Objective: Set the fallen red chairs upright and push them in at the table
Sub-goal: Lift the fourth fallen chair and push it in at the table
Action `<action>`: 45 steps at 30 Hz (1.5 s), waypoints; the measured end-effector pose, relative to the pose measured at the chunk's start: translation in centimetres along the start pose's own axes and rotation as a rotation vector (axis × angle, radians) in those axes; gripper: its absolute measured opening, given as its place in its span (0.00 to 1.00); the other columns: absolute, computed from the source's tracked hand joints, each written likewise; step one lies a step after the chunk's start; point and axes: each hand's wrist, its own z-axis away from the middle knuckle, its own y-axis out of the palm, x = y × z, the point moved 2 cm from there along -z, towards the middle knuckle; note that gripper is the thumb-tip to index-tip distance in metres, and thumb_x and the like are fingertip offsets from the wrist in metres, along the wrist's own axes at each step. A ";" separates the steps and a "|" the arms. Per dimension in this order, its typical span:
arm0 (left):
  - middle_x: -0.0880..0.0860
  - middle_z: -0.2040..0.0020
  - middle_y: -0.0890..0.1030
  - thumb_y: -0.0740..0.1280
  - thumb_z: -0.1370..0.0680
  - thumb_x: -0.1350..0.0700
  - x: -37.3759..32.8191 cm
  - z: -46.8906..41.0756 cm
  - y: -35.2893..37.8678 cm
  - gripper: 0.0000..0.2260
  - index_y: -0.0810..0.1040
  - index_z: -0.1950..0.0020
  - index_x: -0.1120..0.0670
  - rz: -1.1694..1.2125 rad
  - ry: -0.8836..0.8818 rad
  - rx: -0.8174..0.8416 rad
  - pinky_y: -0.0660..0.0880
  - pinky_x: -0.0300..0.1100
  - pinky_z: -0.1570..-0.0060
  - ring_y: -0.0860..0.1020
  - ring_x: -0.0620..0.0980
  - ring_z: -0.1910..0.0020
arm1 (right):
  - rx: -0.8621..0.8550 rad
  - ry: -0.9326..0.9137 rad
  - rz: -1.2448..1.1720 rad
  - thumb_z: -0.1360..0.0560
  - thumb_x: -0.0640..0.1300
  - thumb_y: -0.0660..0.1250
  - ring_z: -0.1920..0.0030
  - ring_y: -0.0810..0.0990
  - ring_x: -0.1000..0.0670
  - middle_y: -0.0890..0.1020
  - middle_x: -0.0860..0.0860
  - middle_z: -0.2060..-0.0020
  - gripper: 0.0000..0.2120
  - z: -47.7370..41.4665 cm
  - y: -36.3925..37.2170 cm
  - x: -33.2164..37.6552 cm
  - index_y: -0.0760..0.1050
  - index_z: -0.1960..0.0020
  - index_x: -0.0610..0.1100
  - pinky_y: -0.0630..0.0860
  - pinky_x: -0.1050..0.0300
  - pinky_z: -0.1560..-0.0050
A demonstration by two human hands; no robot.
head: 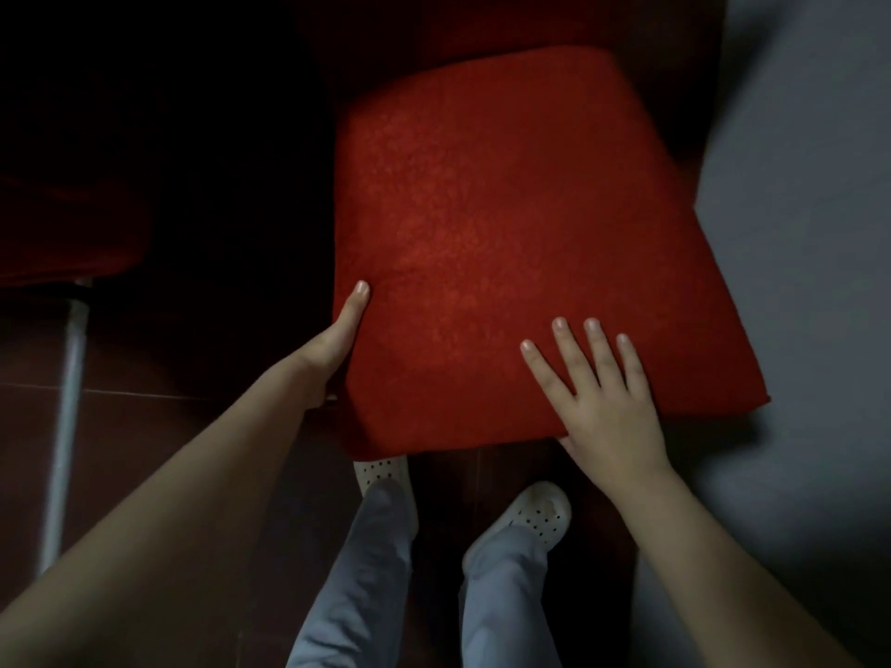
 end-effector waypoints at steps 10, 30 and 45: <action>0.54 0.26 0.66 0.58 0.32 0.24 -4.2 8.0 -0.8 0.46 0.59 0.23 0.51 -0.345 0.358 -0.291 0.67 0.49 0.34 0.68 0.52 0.31 | 0.040 -0.021 0.008 0.42 0.45 0.83 0.35 0.73 0.30 0.73 0.36 0.33 0.47 -2.5 -6.6 -0.9 0.68 0.27 0.44 0.70 0.31 0.38; 0.57 0.23 0.62 0.72 0.38 0.33 -8.9 15.4 4.3 0.51 0.58 0.22 0.53 -1.415 0.926 -0.572 0.58 0.74 0.35 0.60 0.66 0.26 | 0.121 -0.066 -0.011 0.45 0.56 0.83 0.33 0.72 0.32 0.72 0.37 0.31 0.54 -7.4 -16.6 -3.5 0.65 0.25 0.44 0.66 0.32 0.33; 0.60 0.30 0.71 0.77 0.37 0.40 -18.5 18.7 0.1 0.46 0.64 0.25 0.55 -1.460 0.955 -0.648 0.69 0.72 0.43 0.71 0.70 0.34 | -0.023 0.015 0.000 0.45 0.52 0.83 0.31 0.70 0.35 0.71 0.41 0.30 0.55 -12.4 -25.3 -6.7 0.62 0.23 0.48 0.65 0.34 0.33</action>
